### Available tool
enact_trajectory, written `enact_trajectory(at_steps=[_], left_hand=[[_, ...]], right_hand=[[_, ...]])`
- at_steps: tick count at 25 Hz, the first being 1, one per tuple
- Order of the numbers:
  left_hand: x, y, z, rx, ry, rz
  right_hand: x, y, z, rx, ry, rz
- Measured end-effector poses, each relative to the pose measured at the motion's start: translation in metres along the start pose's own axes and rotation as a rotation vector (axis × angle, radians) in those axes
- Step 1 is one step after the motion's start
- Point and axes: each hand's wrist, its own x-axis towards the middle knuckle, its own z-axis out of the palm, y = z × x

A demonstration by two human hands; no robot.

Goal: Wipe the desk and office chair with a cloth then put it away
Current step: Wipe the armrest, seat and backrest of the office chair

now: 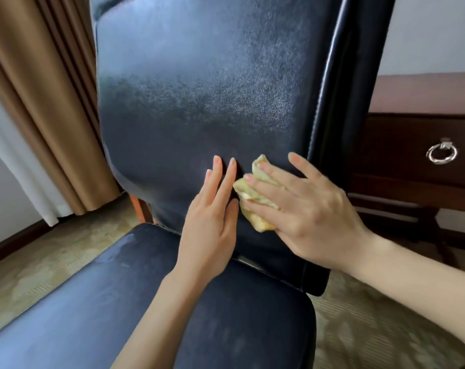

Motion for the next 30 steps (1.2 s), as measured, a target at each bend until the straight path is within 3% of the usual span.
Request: enact_trajectory(at_steps=[3, 6, 7, 9, 11, 14, 17, 22, 25, 30], left_hand=[[-0.004, -0.005, -0.007, -0.043, -0.092, 0.018], [-0.007, -0.008, -0.013, -0.045, -0.149, 0.025], [-0.009, -0.009, -0.015, -0.037, -0.164, 0.026], [-0.011, -0.009, -0.019, -0.010, -0.188, 0.014], [-0.016, -0.009, -0.020, -0.006, -0.209, -0.015], [-0.022, -0.008, -0.018, -0.043, -0.219, -0.058], [-0.028, -0.009, -0.017, -0.123, -0.214, -0.120], [-0.034, -0.024, -0.024, -0.159, -0.224, -0.203], [-0.037, -0.036, -0.031, -0.158, -0.199, -0.245], [-0.047, -0.047, -0.031, -0.169, -0.211, -0.316]], right_hand=[[-0.038, -0.019, 0.009, -0.001, -0.123, -0.116], [-0.076, -0.026, 0.002, -0.055, -0.457, -0.226], [-0.081, -0.024, -0.003, -0.065, -0.494, -0.229], [-0.074, -0.017, -0.017, -0.066, -0.384, -0.218], [-0.048, -0.005, -0.030, -0.077, -0.141, -0.162], [0.008, 0.025, -0.046, -0.146, 0.010, 0.111], [0.063, 0.044, -0.050, -0.166, -0.095, 0.324], [0.127, 0.023, -0.003, -0.163, -0.256, 0.363], [0.129, 0.001, 0.021, -0.201, -0.314, 0.285], [0.087, -0.026, 0.031, -0.269, -0.420, -0.051]])
